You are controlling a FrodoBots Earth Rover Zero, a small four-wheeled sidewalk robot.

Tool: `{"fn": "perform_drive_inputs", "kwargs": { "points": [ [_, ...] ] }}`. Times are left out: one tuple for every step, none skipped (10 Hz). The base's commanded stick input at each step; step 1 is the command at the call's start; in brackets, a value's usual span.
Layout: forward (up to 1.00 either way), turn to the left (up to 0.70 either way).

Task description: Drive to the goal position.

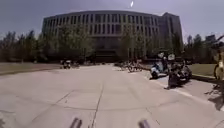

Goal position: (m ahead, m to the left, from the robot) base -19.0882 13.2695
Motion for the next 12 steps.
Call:
{"fn": "perform_drive_inputs", "kwargs": {
  "points": [
    [1.0,0.4],
    [1.0,0.4],
    [1.0,0.4],
    [1.0,0.4],
    [0.99,0.4],
    [0.08,0.95],
    [0.0,1.0],
    [0.0,1.0],
    [0.0,1.0],
    [0.0,1.0],
    [0.0,1.0],
    [0.0,1.0]
  ]
}}
